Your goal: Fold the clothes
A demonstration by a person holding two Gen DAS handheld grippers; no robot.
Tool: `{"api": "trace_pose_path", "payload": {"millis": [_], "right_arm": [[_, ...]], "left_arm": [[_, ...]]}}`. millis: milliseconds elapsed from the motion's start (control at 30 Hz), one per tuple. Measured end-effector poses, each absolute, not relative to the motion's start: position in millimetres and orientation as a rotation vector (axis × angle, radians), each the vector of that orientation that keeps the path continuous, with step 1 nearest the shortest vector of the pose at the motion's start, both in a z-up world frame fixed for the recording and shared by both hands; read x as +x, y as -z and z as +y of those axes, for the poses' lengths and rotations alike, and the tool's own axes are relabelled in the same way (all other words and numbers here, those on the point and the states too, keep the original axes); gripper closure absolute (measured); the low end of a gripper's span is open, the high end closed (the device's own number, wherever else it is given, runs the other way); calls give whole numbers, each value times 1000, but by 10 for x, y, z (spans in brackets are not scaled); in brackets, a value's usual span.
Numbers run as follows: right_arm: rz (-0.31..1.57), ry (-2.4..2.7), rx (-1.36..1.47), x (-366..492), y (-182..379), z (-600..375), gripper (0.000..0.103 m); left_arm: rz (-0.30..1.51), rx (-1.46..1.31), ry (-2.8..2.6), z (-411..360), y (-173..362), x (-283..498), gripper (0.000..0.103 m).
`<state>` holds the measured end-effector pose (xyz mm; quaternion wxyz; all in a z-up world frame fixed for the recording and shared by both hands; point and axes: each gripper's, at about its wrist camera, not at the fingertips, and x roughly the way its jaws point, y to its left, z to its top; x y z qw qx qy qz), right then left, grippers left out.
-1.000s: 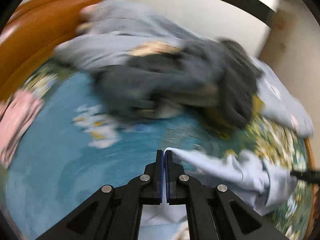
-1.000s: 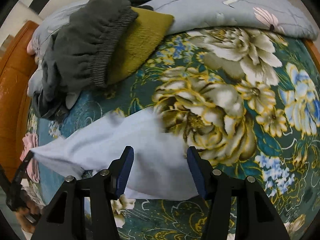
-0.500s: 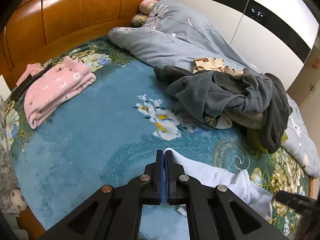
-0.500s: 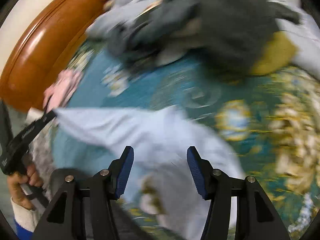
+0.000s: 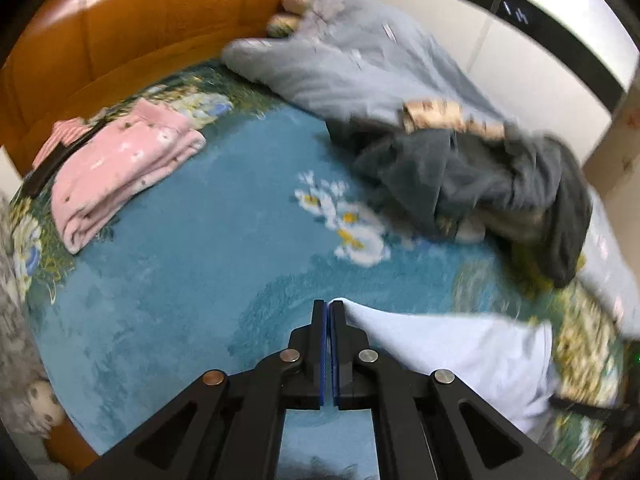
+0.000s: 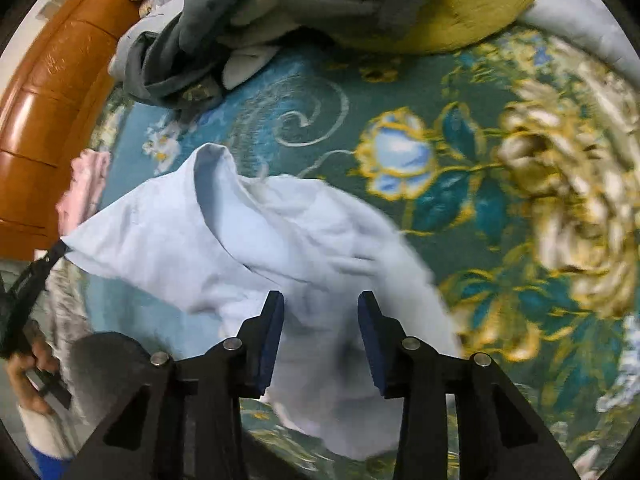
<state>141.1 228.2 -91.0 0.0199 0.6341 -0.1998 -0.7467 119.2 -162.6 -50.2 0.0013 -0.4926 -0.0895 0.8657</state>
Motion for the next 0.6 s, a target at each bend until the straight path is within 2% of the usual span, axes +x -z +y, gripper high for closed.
{"api": "trace_pose_path", "payload": {"millis": [100, 167, 233, 300, 433, 467, 500, 533, 600], "right_arm": [[-675, 2289, 1973, 1487, 954, 2313, 63], [-663, 2250, 1981, 1506, 996, 2242, 58], [-626, 2191, 1974, 1551, 1045, 2116, 54], [-582, 2111, 1986, 1590, 1144, 1949, 53], [-517, 2022, 2091, 1599, 1460, 1735, 51], [-523, 2016, 2097, 1604, 1487, 1719, 53], [-522, 2019, 2081, 1605, 1469, 1713, 60], [-505, 2035, 2062, 1588, 1414, 1738, 84], [-458, 2078, 2026, 1533, 1276, 1824, 91]], "left_arm": [[-221, -1587, -2675, -1622, 595, 1198, 99], [-190, -1615, -2670, -1645, 630, 1207, 93], [-181, -1629, -2681, -1673, 644, 1208, 78], [-222, -1617, -2681, -1679, 638, 1198, 68], [-290, -1568, -2651, -1541, 602, 1131, 60], [-287, -1556, -2641, -1476, 596, 1112, 59], [-277, -1546, -2626, -1400, 594, 1089, 57], [-266, -1540, -2607, -1324, 595, 1063, 55], [-244, -1527, -2569, -1172, 597, 1010, 52]]}}
